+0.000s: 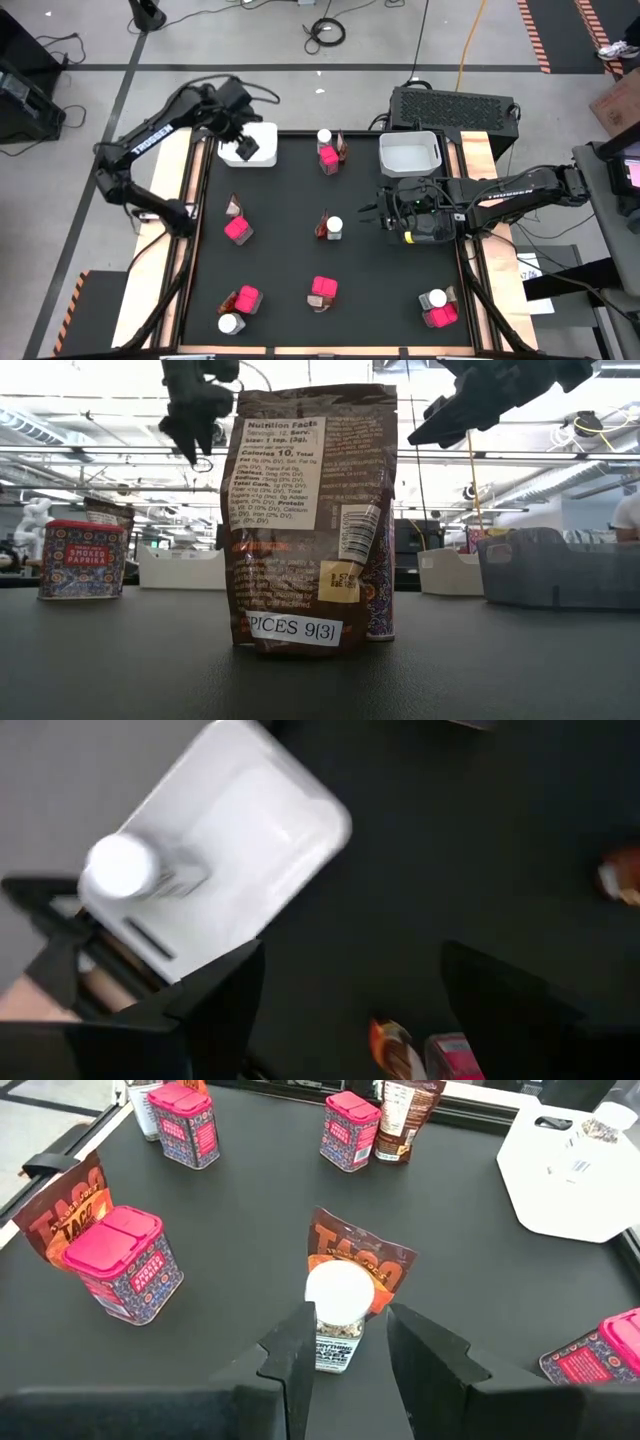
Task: Sort spices by type
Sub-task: Put the white seasoning bottle into the left white bin
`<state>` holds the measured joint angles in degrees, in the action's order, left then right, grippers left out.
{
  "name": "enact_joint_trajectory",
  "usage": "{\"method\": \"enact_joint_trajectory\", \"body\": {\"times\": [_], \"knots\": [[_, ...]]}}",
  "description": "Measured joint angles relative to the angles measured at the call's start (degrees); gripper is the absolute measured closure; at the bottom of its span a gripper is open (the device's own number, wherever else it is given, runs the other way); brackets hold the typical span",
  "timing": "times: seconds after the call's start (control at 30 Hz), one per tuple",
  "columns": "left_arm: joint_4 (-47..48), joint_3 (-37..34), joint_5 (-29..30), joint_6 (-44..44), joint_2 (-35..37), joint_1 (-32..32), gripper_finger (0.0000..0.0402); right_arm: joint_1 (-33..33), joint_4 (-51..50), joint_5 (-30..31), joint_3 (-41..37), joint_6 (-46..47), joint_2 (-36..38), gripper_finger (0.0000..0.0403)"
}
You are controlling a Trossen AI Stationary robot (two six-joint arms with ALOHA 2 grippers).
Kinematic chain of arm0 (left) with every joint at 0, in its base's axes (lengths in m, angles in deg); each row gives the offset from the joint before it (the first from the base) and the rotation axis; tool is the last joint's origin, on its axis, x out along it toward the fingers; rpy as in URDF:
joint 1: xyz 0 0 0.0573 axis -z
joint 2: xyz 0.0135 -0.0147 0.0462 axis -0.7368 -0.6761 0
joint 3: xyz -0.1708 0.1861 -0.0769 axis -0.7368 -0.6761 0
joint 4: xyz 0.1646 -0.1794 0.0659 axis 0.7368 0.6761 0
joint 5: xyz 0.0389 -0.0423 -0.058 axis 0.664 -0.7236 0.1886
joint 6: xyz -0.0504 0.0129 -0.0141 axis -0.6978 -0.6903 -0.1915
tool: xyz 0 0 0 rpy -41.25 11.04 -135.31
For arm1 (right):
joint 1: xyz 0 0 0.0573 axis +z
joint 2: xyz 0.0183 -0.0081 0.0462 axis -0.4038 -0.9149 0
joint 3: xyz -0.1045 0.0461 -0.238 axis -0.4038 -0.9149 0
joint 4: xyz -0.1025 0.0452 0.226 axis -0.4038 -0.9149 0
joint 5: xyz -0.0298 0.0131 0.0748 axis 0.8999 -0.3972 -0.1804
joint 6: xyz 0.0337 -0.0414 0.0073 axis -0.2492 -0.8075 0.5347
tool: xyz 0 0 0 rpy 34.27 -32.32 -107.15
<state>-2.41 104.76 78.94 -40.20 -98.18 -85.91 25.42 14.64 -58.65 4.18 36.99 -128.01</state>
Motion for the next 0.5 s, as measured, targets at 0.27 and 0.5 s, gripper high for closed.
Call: {"method": "enact_joint_trajectory", "body": {"times": [0.27, 0.5], "knots": [[-9.2, -8.9, -1.1, 0.6, 4.1, 11.6, 0.0097, 0.0, 0.0, 0.0, 0.0, 1.2, 0.0, 0.0283], [-27.2, -17.7, -7.7, 1.9, 4.4, 21.3, 0.0097, 0.0, -0.1, 0.0, 0.0, 1.1, 0.0, 0.0283]]}}
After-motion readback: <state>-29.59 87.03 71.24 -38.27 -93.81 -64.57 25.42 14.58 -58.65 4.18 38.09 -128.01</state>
